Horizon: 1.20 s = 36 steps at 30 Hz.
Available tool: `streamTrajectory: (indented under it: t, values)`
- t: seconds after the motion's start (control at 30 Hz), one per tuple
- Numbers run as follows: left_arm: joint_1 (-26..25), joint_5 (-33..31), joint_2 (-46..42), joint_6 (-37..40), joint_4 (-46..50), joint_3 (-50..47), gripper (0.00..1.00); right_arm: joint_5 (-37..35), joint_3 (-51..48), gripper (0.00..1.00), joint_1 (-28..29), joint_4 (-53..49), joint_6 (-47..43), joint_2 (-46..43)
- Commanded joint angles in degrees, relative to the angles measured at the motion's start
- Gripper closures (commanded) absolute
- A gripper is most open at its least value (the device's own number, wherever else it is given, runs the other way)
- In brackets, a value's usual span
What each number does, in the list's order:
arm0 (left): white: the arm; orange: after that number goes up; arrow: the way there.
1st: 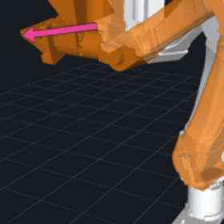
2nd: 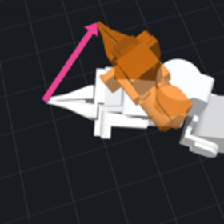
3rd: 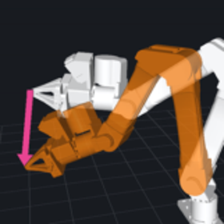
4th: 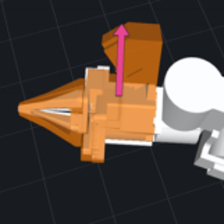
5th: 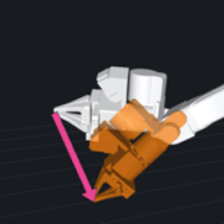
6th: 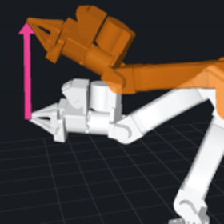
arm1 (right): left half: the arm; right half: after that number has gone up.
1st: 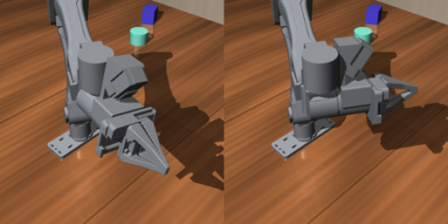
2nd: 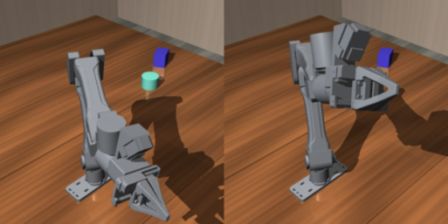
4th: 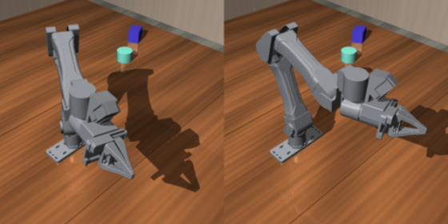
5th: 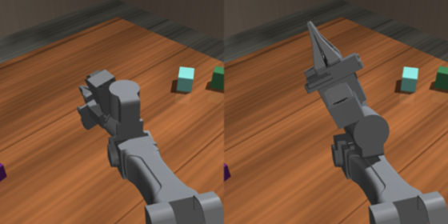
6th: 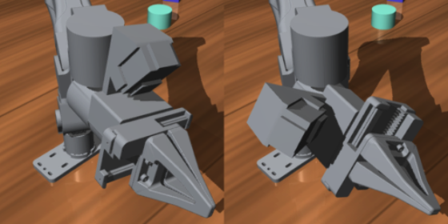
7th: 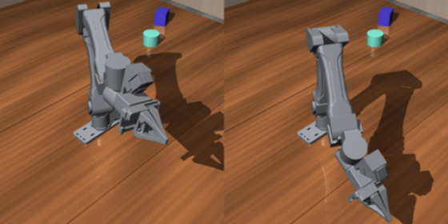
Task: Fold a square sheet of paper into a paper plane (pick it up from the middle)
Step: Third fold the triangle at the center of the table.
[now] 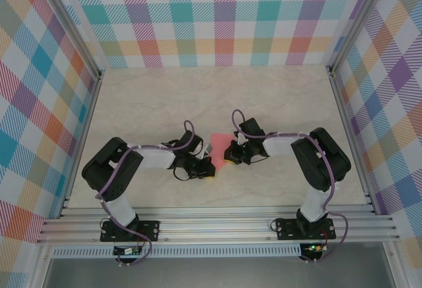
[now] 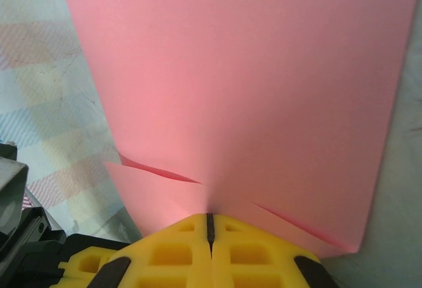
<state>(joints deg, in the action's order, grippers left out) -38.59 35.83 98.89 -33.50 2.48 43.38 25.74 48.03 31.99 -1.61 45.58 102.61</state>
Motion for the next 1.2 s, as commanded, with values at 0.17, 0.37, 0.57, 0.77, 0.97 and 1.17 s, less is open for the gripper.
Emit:
streamTrajectory:
  t: [0.17,0.37,0.57,0.77,0.97,1.17]
  values:
    - [-0.17,1.43,-3.32,-1.93,8.06,-4.34,0.95,-6.59,-0.73,0.96,-0.15,-6.04,-0.93,3.13]
    - [0.35,-0.03,-13.17,-2.78,7.23,-2.92,0.94,-6.47,-0.61,0.96,-0.08,-6.09,-0.84,3.04]
    - [1.23,-3.76,-12.86,-3.48,4.42,1.43,0.92,-6.27,-0.48,0.96,-0.10,-5.95,-0.60,3.20]
    - [1.23,-2.63,-3.80,-3.99,0.37,4.67,0.91,-5.80,-0.22,0.95,-0.10,-5.41,-0.28,3.52]
    - [1.23,-2.91,1.89,-2.51,2.14,4.80,0.92,-5.95,0.26,0.95,-0.14,-6.07,-0.32,2.94]
    - [1.26,-6.34,3.00,-0.08,6.51,2.16,0.98,-5.64,1.81,0.93,-0.26,-7.30,-0.95,0.28]
